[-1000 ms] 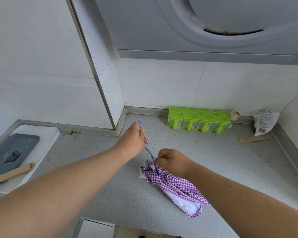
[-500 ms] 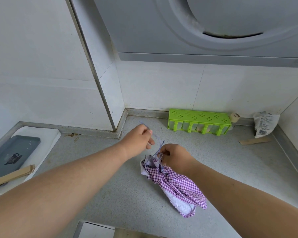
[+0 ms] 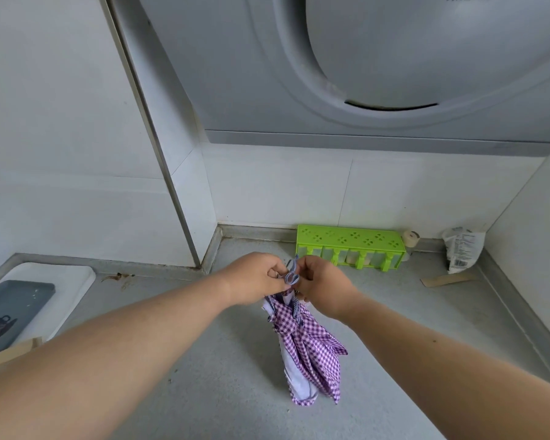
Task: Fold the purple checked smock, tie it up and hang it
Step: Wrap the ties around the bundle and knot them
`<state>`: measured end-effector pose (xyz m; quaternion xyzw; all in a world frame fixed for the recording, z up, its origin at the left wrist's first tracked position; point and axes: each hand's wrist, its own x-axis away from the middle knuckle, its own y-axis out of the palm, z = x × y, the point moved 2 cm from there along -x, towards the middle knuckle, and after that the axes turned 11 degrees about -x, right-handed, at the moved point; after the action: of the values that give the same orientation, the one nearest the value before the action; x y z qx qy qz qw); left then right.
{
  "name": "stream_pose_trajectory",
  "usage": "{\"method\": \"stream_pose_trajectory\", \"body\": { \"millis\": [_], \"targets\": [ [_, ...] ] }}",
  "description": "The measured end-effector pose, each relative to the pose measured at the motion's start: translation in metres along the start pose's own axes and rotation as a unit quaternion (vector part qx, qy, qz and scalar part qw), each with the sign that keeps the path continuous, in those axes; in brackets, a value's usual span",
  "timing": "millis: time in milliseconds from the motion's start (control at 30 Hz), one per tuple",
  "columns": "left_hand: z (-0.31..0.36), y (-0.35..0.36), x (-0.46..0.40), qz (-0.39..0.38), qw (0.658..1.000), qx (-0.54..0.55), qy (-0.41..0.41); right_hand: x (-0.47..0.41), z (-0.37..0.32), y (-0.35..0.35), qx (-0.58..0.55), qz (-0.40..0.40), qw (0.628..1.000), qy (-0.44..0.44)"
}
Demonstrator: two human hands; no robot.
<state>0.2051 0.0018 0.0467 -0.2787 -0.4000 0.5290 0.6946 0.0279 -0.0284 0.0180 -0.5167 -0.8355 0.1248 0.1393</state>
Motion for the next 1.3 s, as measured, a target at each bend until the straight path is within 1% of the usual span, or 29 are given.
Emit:
{"method": "stream_pose_trajectory", "body": {
  "millis": [100, 200, 333, 467, 600, 700, 767, 867, 967, 1033, 1100, 1167, 1300],
  "targets": [
    [0.009, -0.008, -0.002, 0.012, 1.000, 0.005, 0.011, -0.002, -0.006, -0.009, -0.011, 0.006, 1.000, -0.005],
    [0.016, -0.013, -0.003, 0.035, 0.999, 0.038, 0.013, -0.005, -0.011, -0.017, -0.020, 0.010, 1.000, -0.017],
    [0.029, -0.019, -0.003, 0.039, 0.999, 0.025, 0.008, -0.006, -0.016, -0.025, -0.009, 0.028, 0.999, -0.046],
    [0.030, -0.018, -0.003, -0.041, 0.992, 0.120, -0.025, -0.003, -0.016, -0.028, 0.005, 0.029, 0.997, -0.071],
    [0.032, -0.021, -0.001, -0.075, 0.986, 0.141, -0.047, -0.002, -0.018, -0.026, 0.038, 0.021, 0.995, -0.085],
    [0.031, -0.021, 0.002, -0.133, 0.977, 0.146, -0.081, -0.001, -0.021, -0.026, 0.060, 0.006, 0.993, -0.097],
    [0.031, -0.022, 0.003, -0.143, 0.973, 0.155, -0.090, 0.001, -0.023, -0.024, 0.072, -0.005, 0.993, -0.098],
    [0.029, -0.025, 0.004, -0.109, 0.971, 0.188, -0.101, 0.001, -0.026, -0.021, 0.050, 0.009, 0.995, -0.084],
    [0.027, -0.029, 0.005, -0.067, 0.963, 0.230, -0.122, 0.001, -0.030, -0.018, 0.098, 0.028, 0.993, -0.067],
    [0.025, -0.033, 0.005, -0.032, 0.950, 0.273, -0.147, 0.003, -0.034, -0.011, 0.105, 0.008, 0.993, -0.061],
    [0.024, -0.038, 0.006, 0.005, 0.929, 0.327, -0.171, 0.005, -0.041, 0.000, 0.078, -0.015, 0.995, -0.060],
    [0.024, -0.044, 0.007, 0.032, 0.915, 0.358, -0.182, 0.004, -0.050, 0.010, 0.042, -0.024, 0.996, -0.069],
    [0.018, -0.064, 0.016, 0.054, 0.899, 0.393, -0.184, -0.003, -0.075, 0.025, -0.017, 0.002, 0.997, -0.072]
  ]
}}
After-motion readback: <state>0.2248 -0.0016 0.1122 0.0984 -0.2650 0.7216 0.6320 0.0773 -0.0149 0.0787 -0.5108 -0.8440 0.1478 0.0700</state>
